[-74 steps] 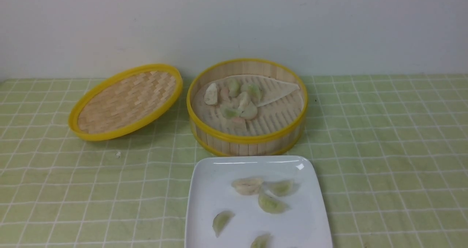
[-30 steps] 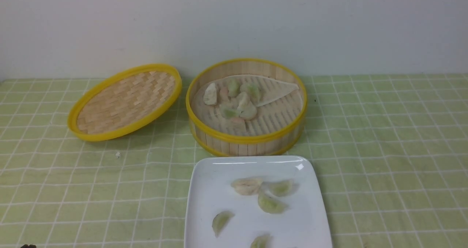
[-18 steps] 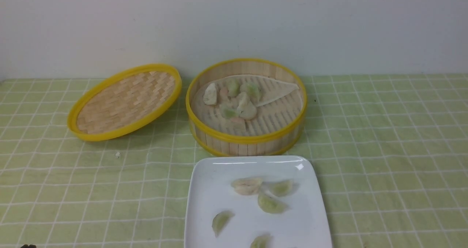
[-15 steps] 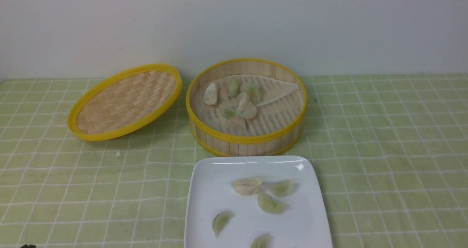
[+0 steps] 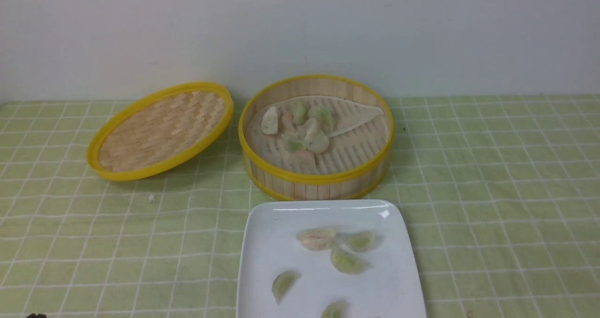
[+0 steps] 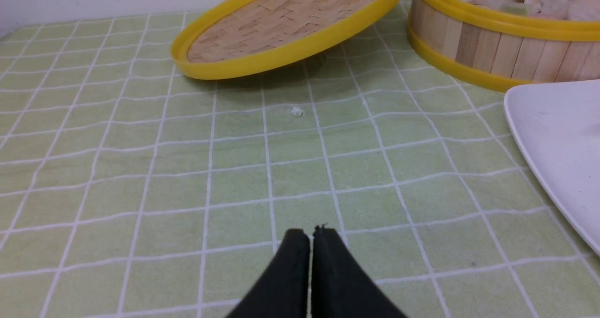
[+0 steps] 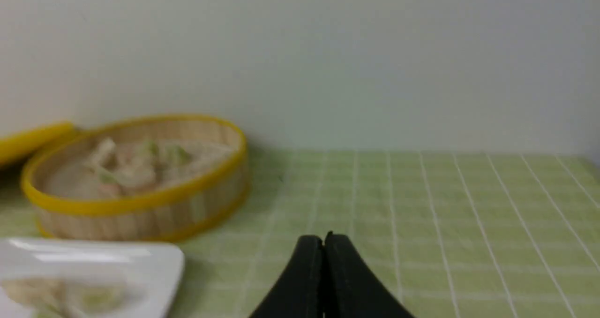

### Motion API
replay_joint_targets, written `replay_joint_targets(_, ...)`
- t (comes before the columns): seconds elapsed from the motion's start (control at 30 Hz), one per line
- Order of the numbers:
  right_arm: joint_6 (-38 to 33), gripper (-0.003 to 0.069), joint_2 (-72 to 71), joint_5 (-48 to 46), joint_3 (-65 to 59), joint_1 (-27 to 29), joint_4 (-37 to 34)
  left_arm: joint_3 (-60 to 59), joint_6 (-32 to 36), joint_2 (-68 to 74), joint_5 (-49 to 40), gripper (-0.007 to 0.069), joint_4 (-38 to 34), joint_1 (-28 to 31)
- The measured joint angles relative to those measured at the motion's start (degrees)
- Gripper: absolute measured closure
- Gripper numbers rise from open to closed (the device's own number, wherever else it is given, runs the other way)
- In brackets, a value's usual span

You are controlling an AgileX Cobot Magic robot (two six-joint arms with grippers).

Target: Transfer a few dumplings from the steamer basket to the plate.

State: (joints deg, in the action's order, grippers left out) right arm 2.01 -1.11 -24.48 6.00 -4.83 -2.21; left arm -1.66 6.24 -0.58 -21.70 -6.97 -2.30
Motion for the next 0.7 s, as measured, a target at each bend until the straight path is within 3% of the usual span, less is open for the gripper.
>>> replay_joint_targets(0.13, -0.06, 0.0672, 0.17, 0.15, -6.86, 2.59, 1.48, 0.00, 0.05, 0.00, -0.02, 0.0631, 0.00, 0.00)
replay_joint_targets(0.7, -0.01, 0.0672, 0.17, 1.77, -7.10, 2.64, 2.21, 0.00, 0.05, 0.00, -0.07, 0.0631, -0.05, 0.00)
